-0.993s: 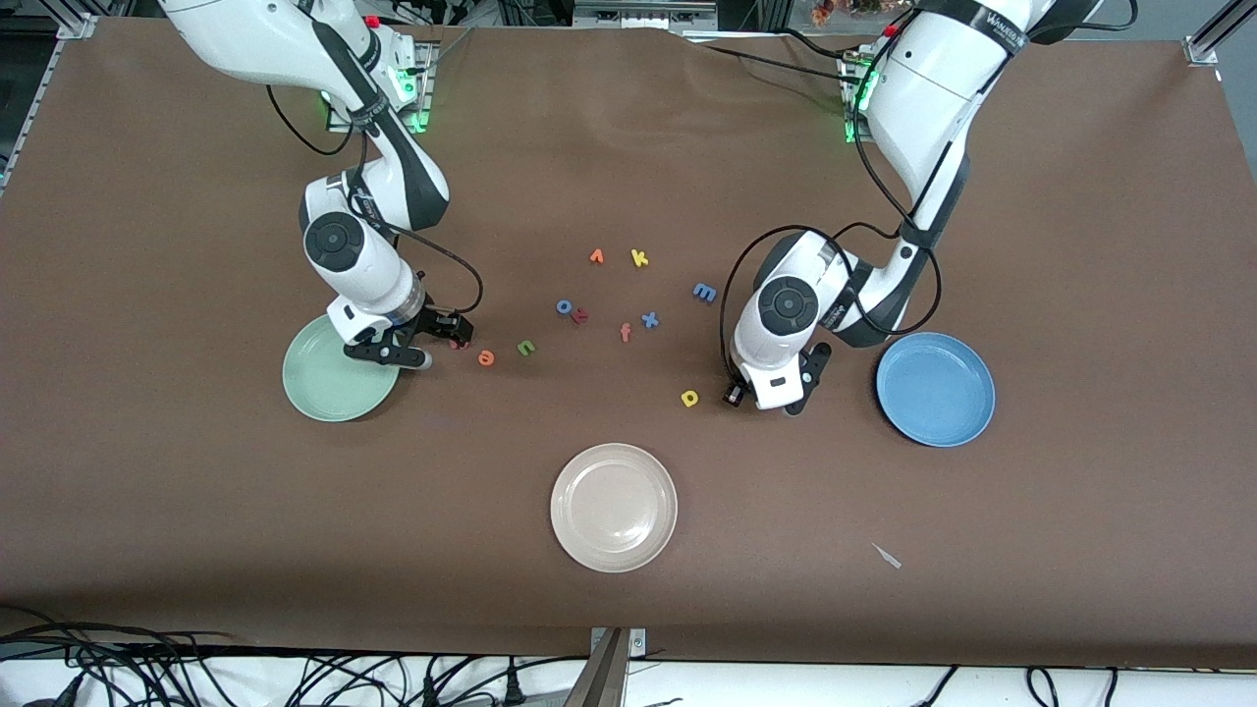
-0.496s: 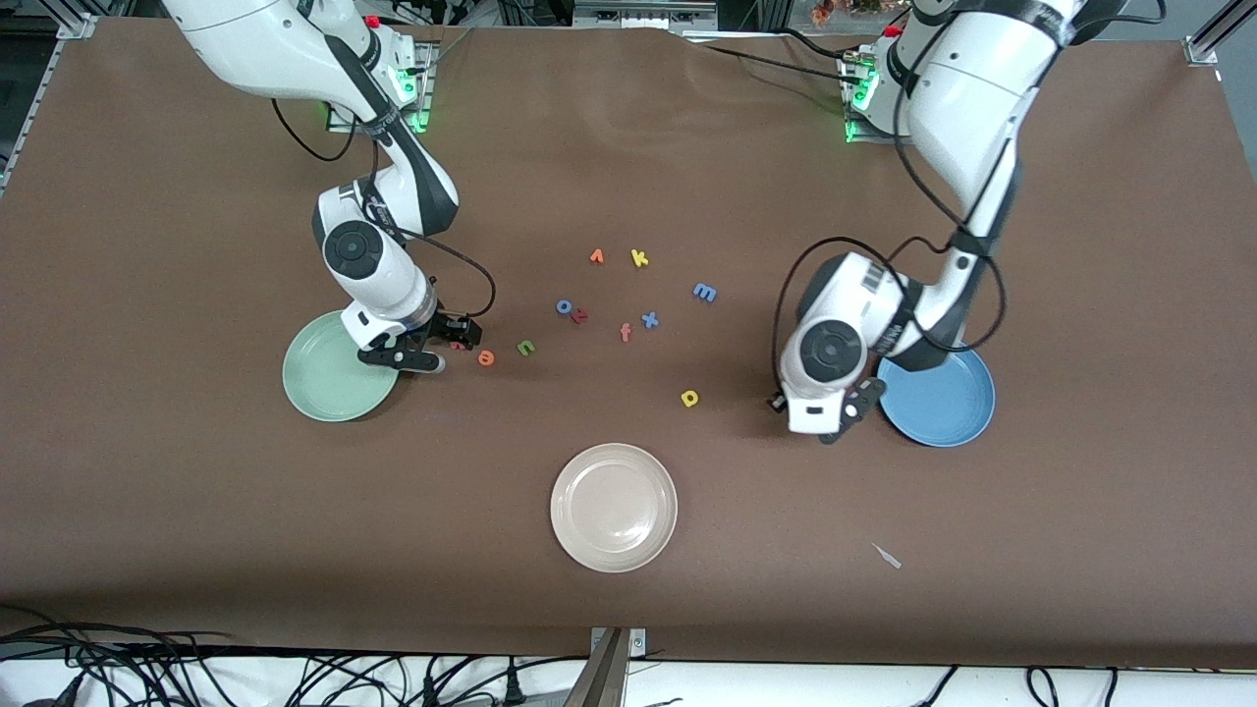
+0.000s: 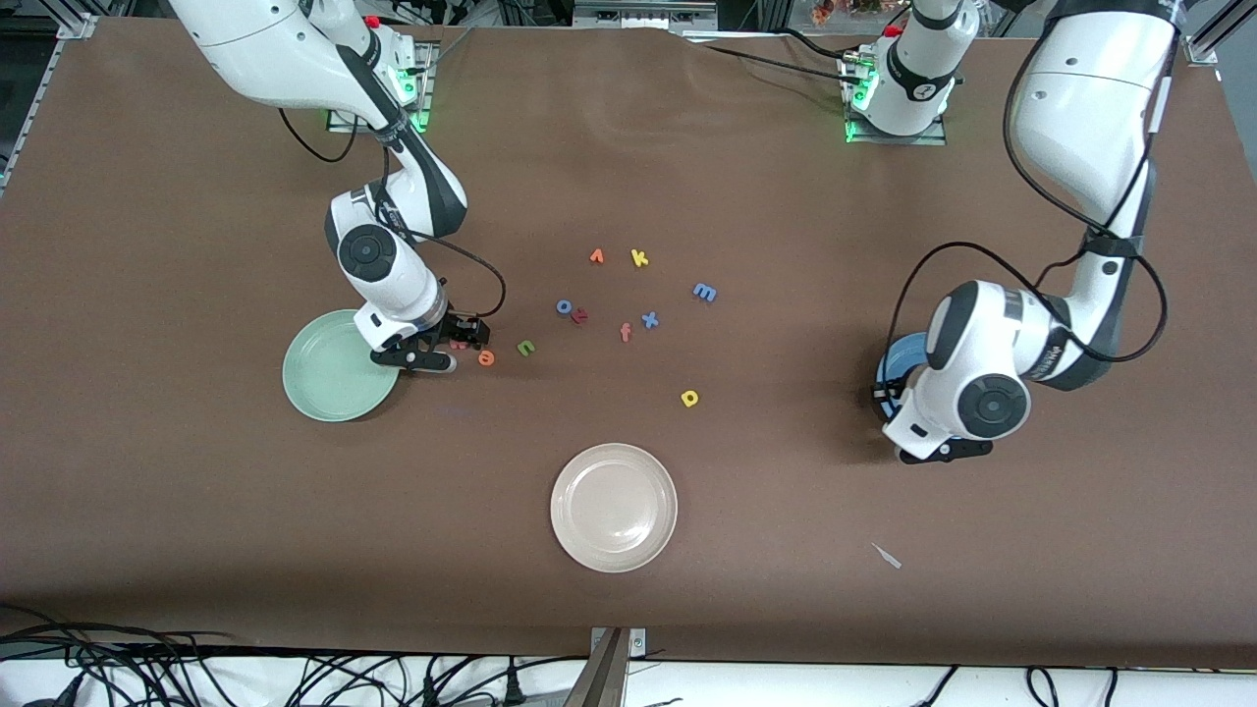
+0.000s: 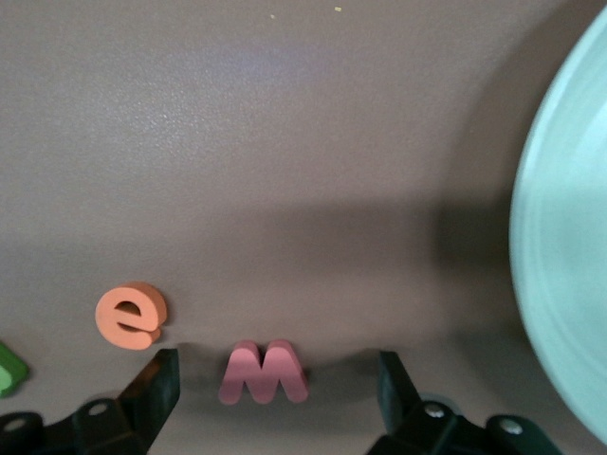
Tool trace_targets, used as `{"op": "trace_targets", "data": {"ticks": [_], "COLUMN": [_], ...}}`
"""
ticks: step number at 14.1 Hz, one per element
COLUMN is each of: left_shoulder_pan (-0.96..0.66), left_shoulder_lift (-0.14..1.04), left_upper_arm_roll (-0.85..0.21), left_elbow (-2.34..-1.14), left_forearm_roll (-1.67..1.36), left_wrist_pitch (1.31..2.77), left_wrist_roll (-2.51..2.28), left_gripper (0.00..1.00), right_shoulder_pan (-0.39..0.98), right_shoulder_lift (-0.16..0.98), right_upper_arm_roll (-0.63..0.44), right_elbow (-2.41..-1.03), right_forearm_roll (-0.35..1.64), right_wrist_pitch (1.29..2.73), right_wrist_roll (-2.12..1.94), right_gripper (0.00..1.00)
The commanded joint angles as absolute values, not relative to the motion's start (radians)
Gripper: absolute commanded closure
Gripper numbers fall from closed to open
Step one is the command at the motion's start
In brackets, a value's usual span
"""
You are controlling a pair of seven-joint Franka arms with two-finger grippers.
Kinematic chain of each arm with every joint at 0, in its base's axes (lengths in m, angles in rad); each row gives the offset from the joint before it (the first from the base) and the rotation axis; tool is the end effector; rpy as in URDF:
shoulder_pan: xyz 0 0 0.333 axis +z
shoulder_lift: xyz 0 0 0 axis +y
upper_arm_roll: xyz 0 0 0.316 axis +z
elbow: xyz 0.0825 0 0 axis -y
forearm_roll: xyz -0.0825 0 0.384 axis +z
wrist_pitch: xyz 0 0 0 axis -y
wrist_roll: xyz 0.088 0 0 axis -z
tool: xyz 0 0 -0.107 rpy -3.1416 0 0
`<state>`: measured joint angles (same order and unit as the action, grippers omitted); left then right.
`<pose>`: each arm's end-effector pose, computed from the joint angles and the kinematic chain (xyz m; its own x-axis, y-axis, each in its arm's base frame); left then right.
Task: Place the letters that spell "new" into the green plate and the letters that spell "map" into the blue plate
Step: 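Place the teal d on the blue plate while the right gripper grasps the pink m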
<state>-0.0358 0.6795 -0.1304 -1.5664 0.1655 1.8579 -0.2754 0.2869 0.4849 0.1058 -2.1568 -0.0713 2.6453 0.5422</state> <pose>0.6505 -0.0862 0.2219 0.9360 0.0681 -0.3453 0.0176 -0.9889 -0.1475 0.5213 0.2192 0.1715 0.9951 -0.0990 -0.0009 -0.0990 -0.9949 -0.0168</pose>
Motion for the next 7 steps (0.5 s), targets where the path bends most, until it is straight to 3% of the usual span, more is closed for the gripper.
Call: {"op": "trace_targets", "data": {"ticks": [1,2,3,7], "left_shoulder_pan": [-0.008,0.000,0.023,-0.018], "left_shoulder_lift": [0.681,0.686,0.686,0.680], "left_upper_arm_roll": [-0.137,-0.137,-0.140,-0.149], "left_elbow": [-1.577,-1.575,-1.572,-1.563], "left_forearm_roll": [0.221,0.219,0.204,0.092], "left_wrist_pitch": [1.833,1.833,1.835,1.868], "left_wrist_roll": [-0.080,-0.004,0.052,-0.145], "left_gripper": [0.91,0.67,0.01,0.00], "right_shoulder_pan": [0.287,0.287,0.288,0.288], "right_shoulder_lift": [0.499,0.500,0.502,0.505], "right_upper_arm_roll": [0.109,0.109,0.109,0.109], "right_elbow": [-2.143,-2.143,-2.143,-2.145], "right_forearm_roll": [-0.092,-0.094,-0.104,-0.114], "right_wrist_pitch": [2.655,2.655,2.655,2.661], "right_wrist_roll": [0.561,0.561,0.561,0.561], "right_gripper": [0.20,0.23,0.26,0.44]}}
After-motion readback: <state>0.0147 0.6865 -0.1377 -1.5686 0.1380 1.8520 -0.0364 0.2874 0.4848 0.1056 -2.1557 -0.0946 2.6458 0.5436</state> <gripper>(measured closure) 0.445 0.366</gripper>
